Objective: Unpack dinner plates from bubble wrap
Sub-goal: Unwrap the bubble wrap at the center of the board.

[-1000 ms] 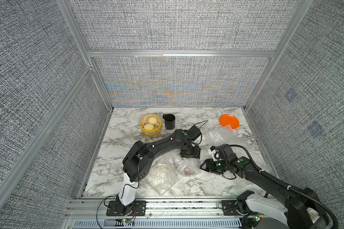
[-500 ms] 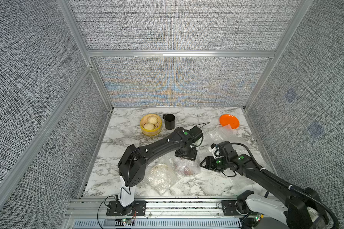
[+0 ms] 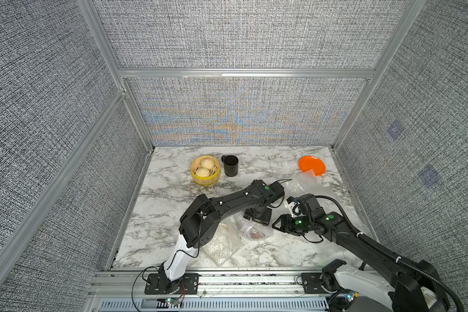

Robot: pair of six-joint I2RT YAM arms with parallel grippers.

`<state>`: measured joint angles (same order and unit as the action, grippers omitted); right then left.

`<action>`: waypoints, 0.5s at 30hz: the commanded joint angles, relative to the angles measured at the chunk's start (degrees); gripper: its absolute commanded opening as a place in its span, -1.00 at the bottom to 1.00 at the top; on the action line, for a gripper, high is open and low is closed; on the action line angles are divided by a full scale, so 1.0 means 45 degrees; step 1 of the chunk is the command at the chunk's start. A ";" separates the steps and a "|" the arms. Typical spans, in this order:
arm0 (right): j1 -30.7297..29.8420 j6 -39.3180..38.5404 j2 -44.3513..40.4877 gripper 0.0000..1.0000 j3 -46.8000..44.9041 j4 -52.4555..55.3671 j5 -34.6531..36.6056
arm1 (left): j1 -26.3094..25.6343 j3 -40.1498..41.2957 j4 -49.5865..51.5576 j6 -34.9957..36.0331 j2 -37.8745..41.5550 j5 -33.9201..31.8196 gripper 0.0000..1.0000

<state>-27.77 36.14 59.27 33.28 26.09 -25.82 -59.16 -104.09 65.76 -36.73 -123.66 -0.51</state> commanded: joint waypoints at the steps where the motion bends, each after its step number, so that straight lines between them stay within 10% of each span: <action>1: -0.0001 0.0303 -0.0351 0.12 -0.0239 -0.0035 0.0015 | 0.0021 -0.0896 0.1753 -0.0013 -0.0578 -0.1097 0.28; 15: -0.0145 0.0602 -0.0228 0.07 -0.0345 -0.0495 -0.0003 | 0.0040 -0.0511 0.2218 0.0386 -0.0426 -0.1993 -0.03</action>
<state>-28.03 38.50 57.39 31.40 25.43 -25.76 -59.16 -106.56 73.25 -35.99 -126.43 -6.98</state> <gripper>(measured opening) 0.537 0.499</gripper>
